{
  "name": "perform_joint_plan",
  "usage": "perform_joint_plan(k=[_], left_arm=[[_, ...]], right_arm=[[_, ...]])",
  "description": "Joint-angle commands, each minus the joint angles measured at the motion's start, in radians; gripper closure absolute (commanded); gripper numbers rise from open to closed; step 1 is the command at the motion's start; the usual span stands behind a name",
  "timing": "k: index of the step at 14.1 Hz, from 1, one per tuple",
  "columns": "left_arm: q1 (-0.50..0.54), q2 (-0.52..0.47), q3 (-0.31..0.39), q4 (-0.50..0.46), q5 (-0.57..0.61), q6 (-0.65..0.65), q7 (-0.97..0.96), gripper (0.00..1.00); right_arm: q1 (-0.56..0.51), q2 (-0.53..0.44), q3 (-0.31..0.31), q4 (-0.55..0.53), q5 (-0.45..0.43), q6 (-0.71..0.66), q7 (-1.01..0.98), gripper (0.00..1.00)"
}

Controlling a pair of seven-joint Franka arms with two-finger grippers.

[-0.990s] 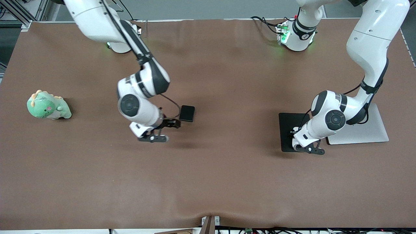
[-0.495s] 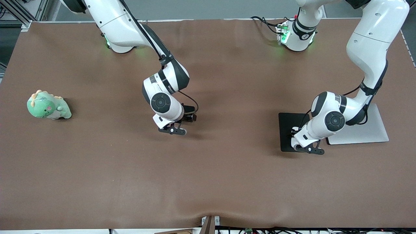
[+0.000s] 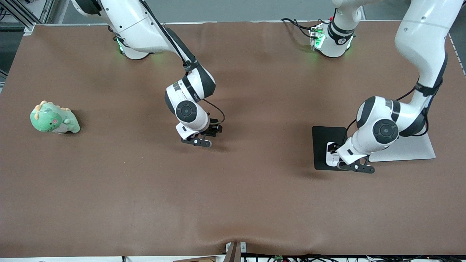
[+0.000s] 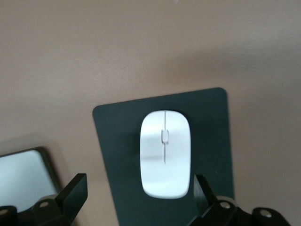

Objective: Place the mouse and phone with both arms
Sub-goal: 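Open the left gripper on the pad while the right gripper lifts the phone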

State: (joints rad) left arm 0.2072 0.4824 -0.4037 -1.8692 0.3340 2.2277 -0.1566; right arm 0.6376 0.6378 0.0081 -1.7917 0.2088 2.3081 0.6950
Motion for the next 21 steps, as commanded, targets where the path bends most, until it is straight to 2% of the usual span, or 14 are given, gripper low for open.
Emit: perform_joint_plan(k=[1,5,6,7,9,10,12,17,21], left_arm=[[0.0,-0.08,-0.033,0.004,0.022,-0.126,-0.021,0.0],[-0.026,-0.178,-0.026,0.032,0.001,-0.266,-0.012,0.0],[-0.057,-0.194,-0.008,0.032,-0.027,-0.273,-0.012,0.0],[-0.104,-0.221,0.055,0.032,-0.058,-0.283,-0.012,0.0],[-0.185,-0.275,0.164,0.032,-0.111,-0.286,0.0,0.0],[-0.201,-0.298,0.19,0.032,-0.14,-0.286,0.002,0.0],[-0.213,-0.323,0.216,0.044,-0.167,-0.293,0.002,0.0],[-0.218,-0.335,0.226,0.194,-0.171,-0.543,0.067,0.0],[-0.238,-0.383,0.304,0.2,-0.243,-0.628,0.144,0.0]], right_arm=[[0.022,-0.015,-0.01,-0.046,-0.012,0.059,0.027,0.0],[0.036,-0.01,-0.01,-0.047,-0.012,0.071,0.058,0.02],[0.034,-0.012,-0.01,-0.049,-0.012,0.07,0.058,0.26],[0.034,-0.012,-0.008,-0.052,-0.012,0.07,0.058,0.54],[0.033,-0.013,-0.008,-0.052,-0.012,0.071,0.058,0.69],[0.031,-0.014,-0.01,-0.052,-0.012,0.071,0.058,0.7],[0.027,-0.017,-0.008,-0.051,-0.012,0.065,0.058,1.0],[-0.056,-0.081,-0.008,-0.04,-0.012,-0.059,0.047,1.0],[-0.117,-0.096,-0.011,-0.07,-0.012,-0.078,0.02,1.0]])
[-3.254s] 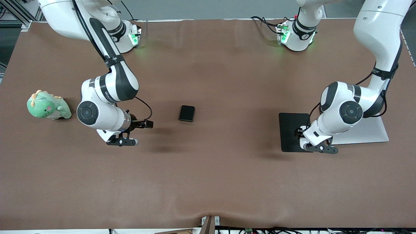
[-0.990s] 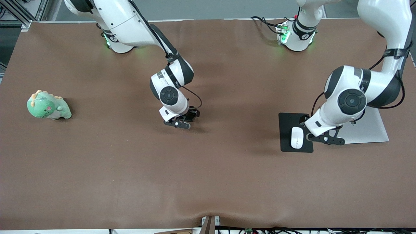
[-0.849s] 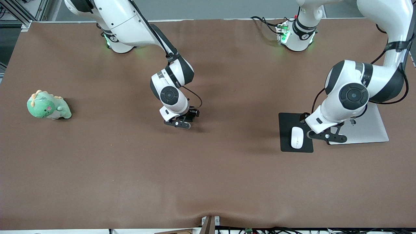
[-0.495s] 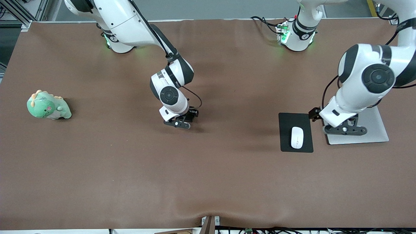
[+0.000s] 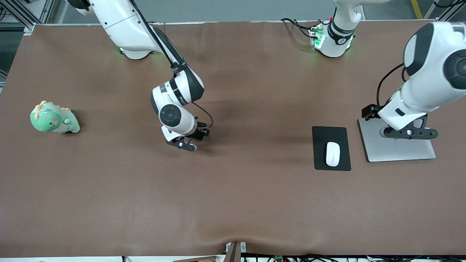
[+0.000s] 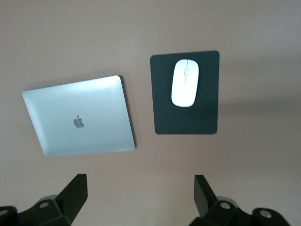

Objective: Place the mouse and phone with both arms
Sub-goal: 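Carry the phone toward the plush toy while the left gripper withdraws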

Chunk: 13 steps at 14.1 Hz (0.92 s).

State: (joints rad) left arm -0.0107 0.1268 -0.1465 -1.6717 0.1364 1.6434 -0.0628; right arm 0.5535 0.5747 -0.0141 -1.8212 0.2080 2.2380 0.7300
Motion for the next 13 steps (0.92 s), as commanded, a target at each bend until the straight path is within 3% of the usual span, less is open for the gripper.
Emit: perform_joint_plan(k=[1,5,8,11,13], left_arm=[[-0.021,-0.033,0.054,0.015,-0.058,-0.062,0.072,0.0],[-0.023,-0.035,0.122,0.159,-0.104,-0.194,0.167,0.0],[-0.023,-0.064,0.153,0.182,-0.126,-0.235,0.221,0.0],[-0.025,-0.13,0.186,0.194,-0.126,-0.252,0.25,0.0],[-0.002,-0.137,0.185,0.194,-0.126,-0.252,0.299,0.0]], right_arm=[[-0.059,-0.039,0.011,-0.058,-0.012,-0.008,-0.05,1.0],[-0.154,-0.117,0.009,-0.173,-0.012,0.006,-0.228,1.0],[-0.204,-0.17,0.003,-0.246,-0.013,0.008,-0.332,1.0],[-0.233,-0.217,-0.042,-0.312,-0.013,0.012,-0.447,1.0],[-0.233,-0.245,-0.105,-0.357,-0.018,0.018,-0.558,1.0]])
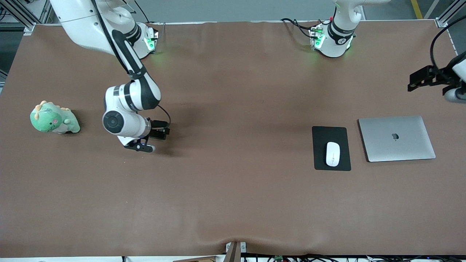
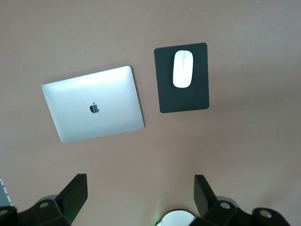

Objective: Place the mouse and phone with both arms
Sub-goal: 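Carry the phone toward the plush toy while the left gripper withdraws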

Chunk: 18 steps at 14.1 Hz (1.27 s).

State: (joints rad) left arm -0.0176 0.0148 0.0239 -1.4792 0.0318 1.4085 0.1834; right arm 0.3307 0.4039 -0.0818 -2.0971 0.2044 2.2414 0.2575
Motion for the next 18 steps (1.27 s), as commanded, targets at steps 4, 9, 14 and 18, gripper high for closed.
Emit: perform_joint_plan(k=[4,9,14,18], left_arm=[[-0.005,-0.05,0.031,-0.007,-0.023,-0.017,0.056,0.0],[-0.024,-0.064,0.041,-0.041,-0.026,-0.003,-0.048,0.0],[-0.062,-0.061,0.03,-0.061,-0.027,0.021,-0.18,0.0],[-0.061,-0.065,0.011,-0.082,-0.027,0.049,-0.232,0.0]], right_arm=[[-0.01,-0.083,-0.192,-0.103,-0.016,0.011,-0.3,1.0],[-0.005,-0.088,-0.326,-0.123,-0.055,0.01,-0.428,1.0],[-0.022,-0.076,-0.381,-0.19,-0.083,0.104,-0.506,1.0],[-0.022,-0.076,-0.38,-0.261,-0.057,0.201,-0.503,1.0]])
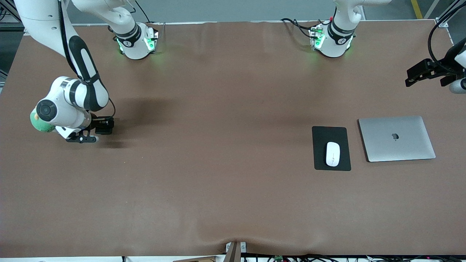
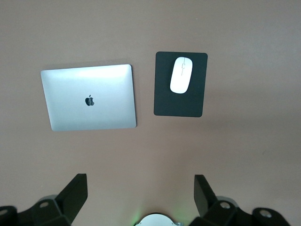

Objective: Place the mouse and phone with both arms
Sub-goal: 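Carry the phone toward the plush toy while the left gripper withdraws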

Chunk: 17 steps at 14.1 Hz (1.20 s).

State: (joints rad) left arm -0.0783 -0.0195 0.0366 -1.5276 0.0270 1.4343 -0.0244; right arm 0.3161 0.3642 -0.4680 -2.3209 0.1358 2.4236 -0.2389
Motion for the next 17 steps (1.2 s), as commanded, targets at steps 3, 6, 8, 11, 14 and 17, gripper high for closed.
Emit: perform_joint_plan(k=[3,6,8,11,14,17], left_arm=[[0.005,-0.033,0.0,-0.032,-0.024,0.028,-0.026,0.0],[0.008,-0.034,0.008,-0.025,-0.059,0.028,-0.026,0.0],[0.008,-0.039,0.012,-0.025,-0.064,0.028,-0.026,0.0],[0.008,-0.04,0.014,-0.025,-0.062,0.028,-0.025,0.0],[0.018,-0.027,0.011,-0.028,-0.059,0.035,-0.013,0.0],[0.02,-0.027,0.008,-0.026,-0.058,0.037,-0.011,0.0]], right_arm=[[-0.002,-0.039,0.006,-0.064,0.086,0.015,-0.007,1.0],[0.0,-0.033,0.006,-0.067,0.097,0.02,-0.013,1.0],[0.001,-0.024,0.009,-0.064,0.1,0.023,-0.013,1.0],[0.003,-0.027,0.009,-0.06,0.104,0.006,-0.002,0.0],[0.005,-0.04,0.011,-0.006,0.104,-0.088,0.0,0.0],[-0.012,-0.051,0.008,0.199,0.102,-0.376,0.001,0.0]])
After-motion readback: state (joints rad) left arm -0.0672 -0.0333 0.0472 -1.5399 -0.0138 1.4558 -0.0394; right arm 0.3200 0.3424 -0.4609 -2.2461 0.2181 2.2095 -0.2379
